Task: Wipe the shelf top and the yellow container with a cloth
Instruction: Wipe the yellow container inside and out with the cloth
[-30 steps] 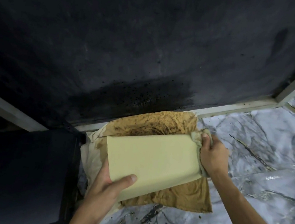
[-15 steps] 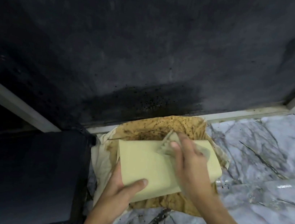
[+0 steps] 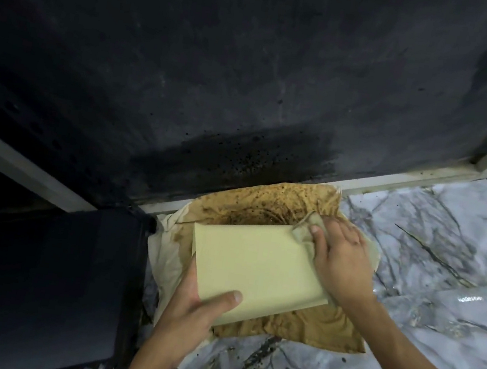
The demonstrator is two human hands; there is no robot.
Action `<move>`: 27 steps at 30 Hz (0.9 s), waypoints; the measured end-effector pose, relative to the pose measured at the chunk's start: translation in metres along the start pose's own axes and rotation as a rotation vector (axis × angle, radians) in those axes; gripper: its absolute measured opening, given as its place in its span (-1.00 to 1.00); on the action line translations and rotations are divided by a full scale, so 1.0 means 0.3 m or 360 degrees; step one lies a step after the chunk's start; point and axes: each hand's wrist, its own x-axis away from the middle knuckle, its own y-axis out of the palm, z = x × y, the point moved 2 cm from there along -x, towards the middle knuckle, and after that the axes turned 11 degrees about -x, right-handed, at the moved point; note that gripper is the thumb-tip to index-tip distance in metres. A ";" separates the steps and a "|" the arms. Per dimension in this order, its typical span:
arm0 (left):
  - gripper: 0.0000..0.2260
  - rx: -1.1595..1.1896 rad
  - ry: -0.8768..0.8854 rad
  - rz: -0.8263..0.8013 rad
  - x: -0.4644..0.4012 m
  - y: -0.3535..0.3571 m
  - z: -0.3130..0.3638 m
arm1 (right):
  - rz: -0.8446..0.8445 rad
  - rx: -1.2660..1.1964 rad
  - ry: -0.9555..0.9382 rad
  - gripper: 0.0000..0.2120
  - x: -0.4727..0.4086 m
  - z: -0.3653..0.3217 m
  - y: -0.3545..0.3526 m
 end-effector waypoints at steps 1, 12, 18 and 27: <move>-0.32 -0.0010 0.0001 -0.0020 -0.004 -0.003 0.002 | 0.0013 -0.0044 0.0050 -0.67 -0.012 0.026 -0.012; -0.53 0.0202 -0.0337 -0.0206 -0.099 0.018 0.204 | 0.0072 -0.0161 0.0017 -0.64 -0.029 0.255 -0.143; -0.32 0.0281 -0.0677 -0.0163 -0.248 -0.042 0.241 | -0.0125 -0.0238 -0.0251 -0.56 0.025 0.260 -0.180; -0.79 -0.0055 -0.0549 -0.0126 -0.276 -0.147 0.209 | -0.0242 -0.0362 -0.0398 -0.54 0.075 0.193 -0.242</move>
